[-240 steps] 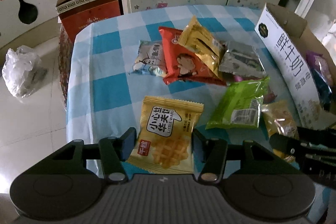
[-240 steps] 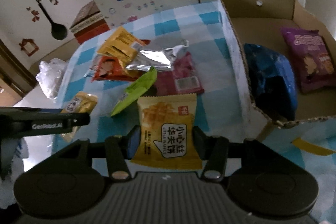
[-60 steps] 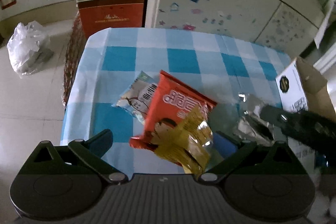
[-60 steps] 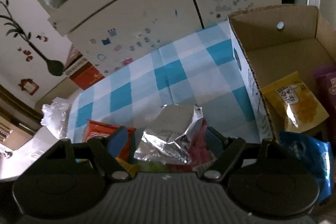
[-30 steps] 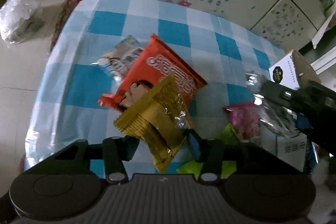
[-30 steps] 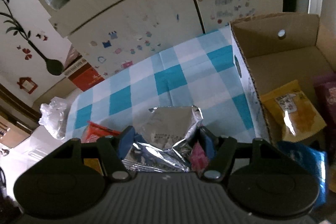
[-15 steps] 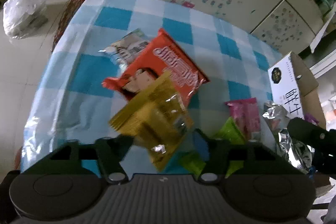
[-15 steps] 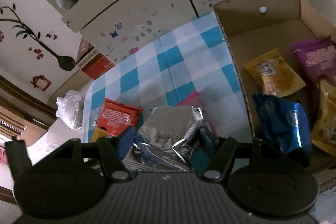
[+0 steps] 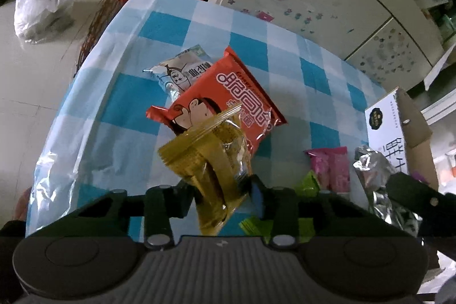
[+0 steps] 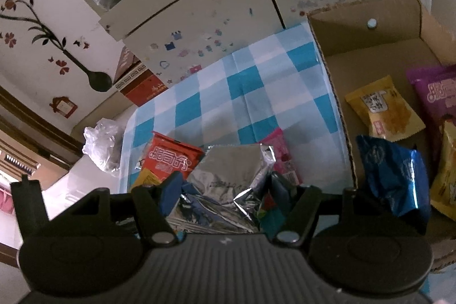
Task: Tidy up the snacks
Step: 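Lift the gold packet with the left tool while the right tool lifts the silver foil packet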
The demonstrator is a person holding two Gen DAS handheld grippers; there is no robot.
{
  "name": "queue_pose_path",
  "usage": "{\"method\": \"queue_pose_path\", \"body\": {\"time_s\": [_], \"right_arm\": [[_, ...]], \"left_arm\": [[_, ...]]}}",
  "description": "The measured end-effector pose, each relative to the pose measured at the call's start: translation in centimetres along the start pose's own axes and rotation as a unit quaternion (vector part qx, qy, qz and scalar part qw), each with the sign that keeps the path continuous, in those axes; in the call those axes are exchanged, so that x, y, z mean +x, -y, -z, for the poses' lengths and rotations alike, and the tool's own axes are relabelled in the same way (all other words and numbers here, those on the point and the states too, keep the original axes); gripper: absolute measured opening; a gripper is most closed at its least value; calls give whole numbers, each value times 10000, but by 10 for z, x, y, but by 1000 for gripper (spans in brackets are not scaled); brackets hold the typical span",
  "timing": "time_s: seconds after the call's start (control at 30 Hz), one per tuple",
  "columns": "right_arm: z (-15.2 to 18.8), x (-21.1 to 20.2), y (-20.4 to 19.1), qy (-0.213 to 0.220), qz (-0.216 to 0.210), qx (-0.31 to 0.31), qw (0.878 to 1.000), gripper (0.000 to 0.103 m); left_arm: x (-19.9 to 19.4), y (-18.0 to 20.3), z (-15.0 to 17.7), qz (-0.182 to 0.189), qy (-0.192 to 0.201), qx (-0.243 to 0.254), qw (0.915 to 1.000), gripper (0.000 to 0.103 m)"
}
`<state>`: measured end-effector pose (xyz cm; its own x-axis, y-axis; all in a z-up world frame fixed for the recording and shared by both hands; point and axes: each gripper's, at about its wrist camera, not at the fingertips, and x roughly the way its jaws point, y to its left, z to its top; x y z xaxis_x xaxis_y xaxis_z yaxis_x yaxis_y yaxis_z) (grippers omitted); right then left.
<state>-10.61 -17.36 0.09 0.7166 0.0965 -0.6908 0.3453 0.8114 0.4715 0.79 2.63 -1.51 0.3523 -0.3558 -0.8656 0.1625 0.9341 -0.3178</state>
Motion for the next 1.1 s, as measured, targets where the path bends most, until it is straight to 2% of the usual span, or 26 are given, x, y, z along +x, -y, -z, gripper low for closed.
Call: {"method": "queue_pose_path", "body": {"time_s": [0.07, 0.4, 0.6, 0.7, 0.8, 0.93, 1.1], "right_arm": [[0, 0, 0, 6, 12, -21, 10000, 67], [1, 2, -3, -33, -28, -106, 9999, 67], [1, 2, -3, -31, -23, -119, 9999, 67], [1, 2, -4, -39, -30, -129, 9999, 67], [1, 3, -4, -49, -27, -138, 9999, 67], [0, 2, -3, -24, 4, -124, 9999, 67], [-1, -2, -4, 55, -19, -116, 9999, 67]], "left_arm": [[-5, 2, 0, 48, 36, 18, 10000, 41], [-19, 10, -1, 160, 157, 95, 9997, 36], [-8, 2, -5, 239, 135, -99, 9996, 38], [1, 3, -7, 246, 164, -143, 9995, 45], [8, 6, -8, 156, 170, -163, 9996, 44], [0, 10, -4, 189, 160, -138, 9996, 30], [-19, 15, 0, 273, 252, 0, 9993, 27]]}}
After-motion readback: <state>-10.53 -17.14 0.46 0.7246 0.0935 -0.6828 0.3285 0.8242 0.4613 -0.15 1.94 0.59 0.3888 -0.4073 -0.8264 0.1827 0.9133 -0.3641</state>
